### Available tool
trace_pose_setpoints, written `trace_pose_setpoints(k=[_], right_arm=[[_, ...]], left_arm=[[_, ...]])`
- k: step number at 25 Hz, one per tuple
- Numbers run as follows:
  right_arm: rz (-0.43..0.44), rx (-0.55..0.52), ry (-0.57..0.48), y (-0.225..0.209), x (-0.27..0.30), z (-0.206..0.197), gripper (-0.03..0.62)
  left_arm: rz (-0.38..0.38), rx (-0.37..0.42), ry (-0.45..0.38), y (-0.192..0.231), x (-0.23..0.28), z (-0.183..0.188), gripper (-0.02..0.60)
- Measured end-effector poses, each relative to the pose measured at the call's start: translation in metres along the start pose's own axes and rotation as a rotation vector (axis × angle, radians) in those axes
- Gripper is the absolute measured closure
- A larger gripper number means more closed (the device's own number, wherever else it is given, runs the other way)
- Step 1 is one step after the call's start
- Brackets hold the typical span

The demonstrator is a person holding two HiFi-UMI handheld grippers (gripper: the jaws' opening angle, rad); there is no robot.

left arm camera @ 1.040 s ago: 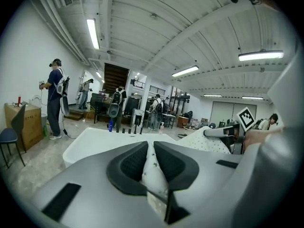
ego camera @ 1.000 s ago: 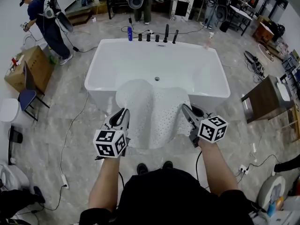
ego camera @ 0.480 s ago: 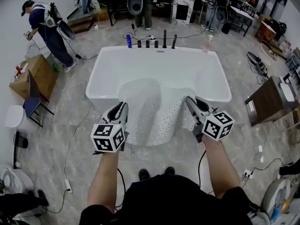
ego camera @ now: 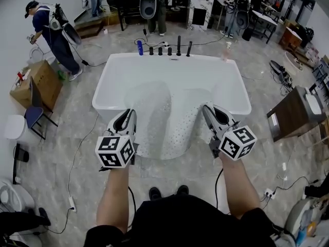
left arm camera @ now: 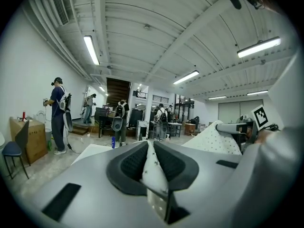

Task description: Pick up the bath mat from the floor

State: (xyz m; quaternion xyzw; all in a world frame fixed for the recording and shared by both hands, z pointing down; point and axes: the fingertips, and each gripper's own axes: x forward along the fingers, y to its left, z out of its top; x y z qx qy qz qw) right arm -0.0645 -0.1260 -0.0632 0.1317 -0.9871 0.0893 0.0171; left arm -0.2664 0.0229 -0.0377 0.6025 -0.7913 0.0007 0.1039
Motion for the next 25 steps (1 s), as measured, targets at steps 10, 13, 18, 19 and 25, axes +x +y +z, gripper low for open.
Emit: trace_pose_setpoints(k=[10,13,18,19,25], right_arm=[[-0.018,0.009,0.051,-0.008,-0.019,-0.031,0.554],[-0.034,0.017,0.044,-0.014,-0.021,-0.032,0.555],[-0.049,0.034,0.039,-0.019,-0.023,-0.031,0.554],[-0.048,0.038,0.039,-0.019,-0.023,-0.032,0.556],[-0.042,0.046,0.039,-0.011,-0.013,-0.036,0.556]], left_arm=[[0.000,-0.023,0.046,0.000,0.006,-0.029,0.531],[-0.005,-0.021,0.036,-0.001,0.008,-0.029,0.531],[-0.017,-0.015,0.030,-0.004,0.007,-0.026,0.531],[-0.017,-0.016,0.031,-0.002,0.007,-0.027,0.531],[-0.015,-0.021,0.041,0.008,0.004,-0.035,0.531]])
